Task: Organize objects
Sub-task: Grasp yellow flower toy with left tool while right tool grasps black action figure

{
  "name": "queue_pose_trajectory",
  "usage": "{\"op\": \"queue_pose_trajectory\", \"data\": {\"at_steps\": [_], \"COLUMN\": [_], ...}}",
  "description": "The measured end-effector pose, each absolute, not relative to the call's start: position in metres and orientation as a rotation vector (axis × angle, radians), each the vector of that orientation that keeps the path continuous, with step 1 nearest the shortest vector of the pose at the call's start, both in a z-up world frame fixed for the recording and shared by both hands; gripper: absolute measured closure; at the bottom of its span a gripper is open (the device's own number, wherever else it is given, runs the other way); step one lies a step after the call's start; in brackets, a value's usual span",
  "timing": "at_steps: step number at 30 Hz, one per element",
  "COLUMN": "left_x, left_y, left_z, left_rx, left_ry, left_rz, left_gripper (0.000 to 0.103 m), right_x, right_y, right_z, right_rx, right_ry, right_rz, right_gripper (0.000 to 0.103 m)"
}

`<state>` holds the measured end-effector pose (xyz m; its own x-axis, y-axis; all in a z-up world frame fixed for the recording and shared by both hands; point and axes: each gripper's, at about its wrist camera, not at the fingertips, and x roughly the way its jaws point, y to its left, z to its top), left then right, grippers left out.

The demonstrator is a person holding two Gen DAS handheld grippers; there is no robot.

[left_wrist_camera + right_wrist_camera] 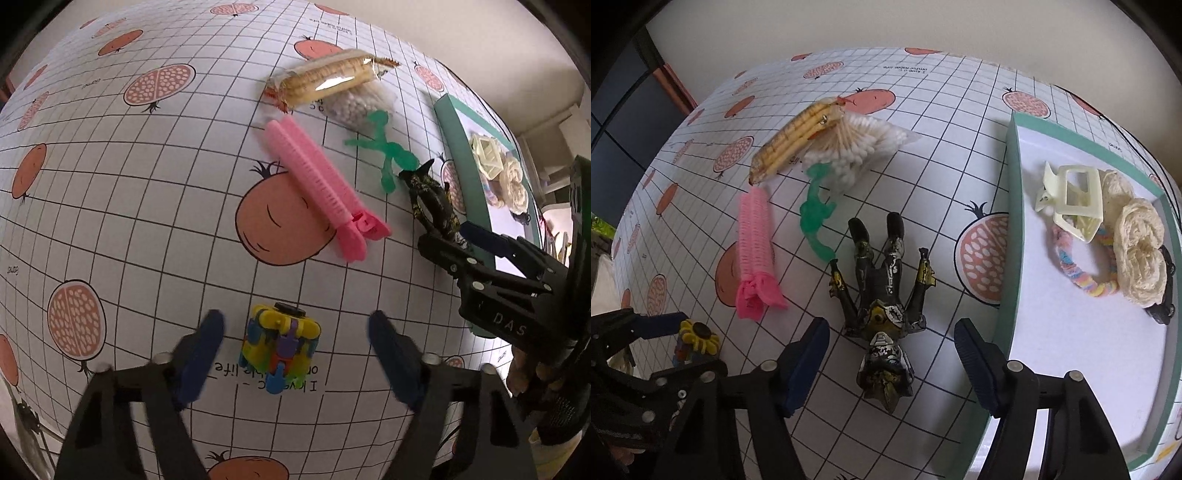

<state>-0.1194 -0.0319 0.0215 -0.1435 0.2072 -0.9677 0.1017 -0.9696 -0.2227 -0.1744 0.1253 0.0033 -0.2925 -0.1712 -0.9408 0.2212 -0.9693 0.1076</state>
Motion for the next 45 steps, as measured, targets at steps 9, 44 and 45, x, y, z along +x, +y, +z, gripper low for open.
{"op": "queue_pose_trajectory", "data": {"at_steps": [9,44,45], "left_x": [-0.116,-0.139,-0.139], "left_y": [-0.03,-0.036,-0.036], "left_z": [0.018,0.018,0.02], "left_rx": [-2.018,-1.947,-1.941], "left_ry": [-0.34,-0.336,-0.335], "left_rz": [2.289,2.367,2.374], "left_gripper": [0.041,0.062,0.062], "right_x": [-0.174,-0.172,-0.172], "right_y": [0.125,0.14,0.141], "right_z": [0.002,0.018,0.022], "right_rx": [1.696,1.621,1.606], "right_ry": [0.073,0.005,0.002], "right_rz": [-2.369,-2.436,-2.444], "right_gripper": [0.039,0.056,0.056]}}
